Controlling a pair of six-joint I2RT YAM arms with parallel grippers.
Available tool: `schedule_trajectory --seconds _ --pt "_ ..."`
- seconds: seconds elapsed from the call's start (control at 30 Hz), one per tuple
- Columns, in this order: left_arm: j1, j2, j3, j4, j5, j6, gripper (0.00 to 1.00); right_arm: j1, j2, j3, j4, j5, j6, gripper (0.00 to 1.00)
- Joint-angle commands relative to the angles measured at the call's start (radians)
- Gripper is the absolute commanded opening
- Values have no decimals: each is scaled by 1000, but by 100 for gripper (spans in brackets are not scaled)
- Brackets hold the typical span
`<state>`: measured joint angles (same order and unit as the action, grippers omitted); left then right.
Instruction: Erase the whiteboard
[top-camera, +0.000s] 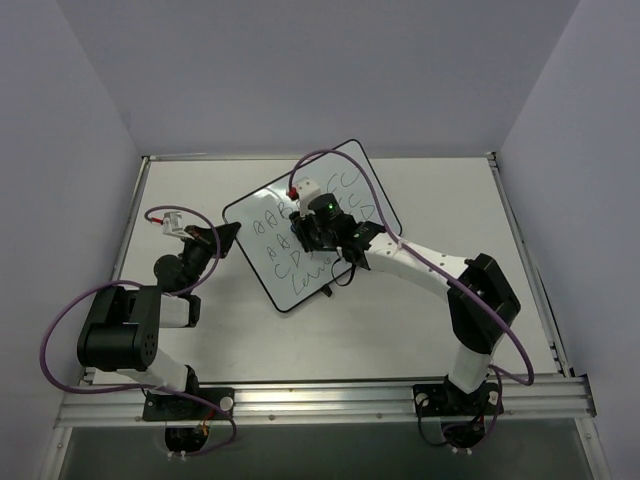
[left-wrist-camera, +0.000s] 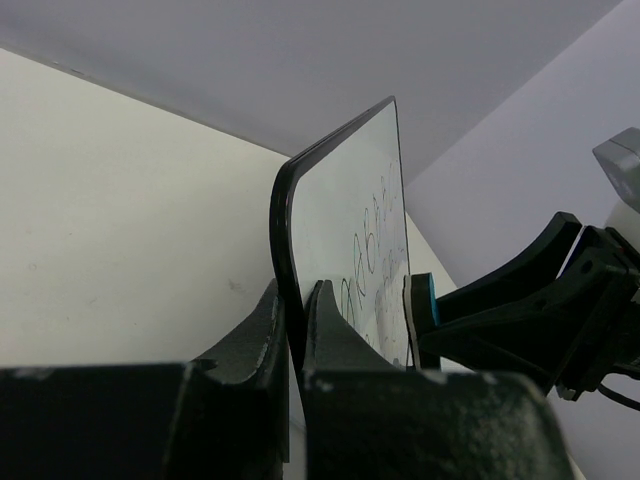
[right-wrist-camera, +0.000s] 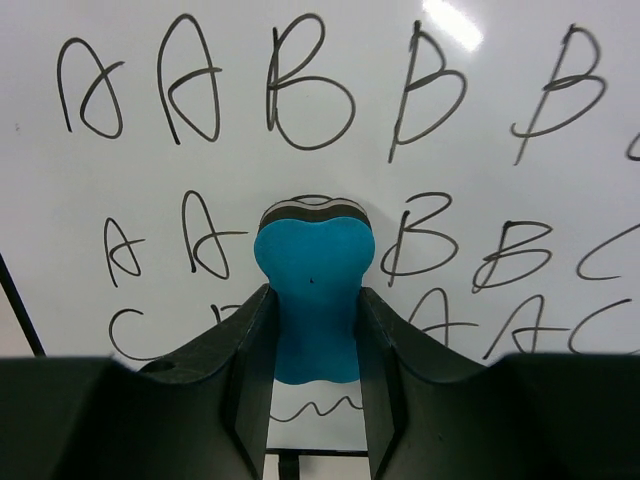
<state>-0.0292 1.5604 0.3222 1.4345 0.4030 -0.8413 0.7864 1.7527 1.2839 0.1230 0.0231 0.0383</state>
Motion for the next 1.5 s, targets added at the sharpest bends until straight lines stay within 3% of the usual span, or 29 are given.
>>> schedule_trajectory --seconds 0.0,0.2,0.3,0.47,0.8,1.17,1.47 --pt "-17 20 -18 -117 -23 225 2 -39 -110 31 27 26 -29 0" --pt "-18 20 -17 -120 -24 228 2 -104 -125 22 53 25 24 0" --pt "-20 23 -15 -118 -29 229 2 -99 -89 11 113 -58 40 0" --pt "-21 23 -15 -120 -33 229 2 -29 -15 23 233 -86 -3 0" --pt "-29 12 -21 -126 -39 237 2 62 76 68 317 -140 -21 0" --pt "-34 7 -21 -126 -39 245 2 131 134 109 348 -60 -29 0" --pt "-40 -2 -28 -123 -39 254 2 155 198 176 280 130 -72 0"
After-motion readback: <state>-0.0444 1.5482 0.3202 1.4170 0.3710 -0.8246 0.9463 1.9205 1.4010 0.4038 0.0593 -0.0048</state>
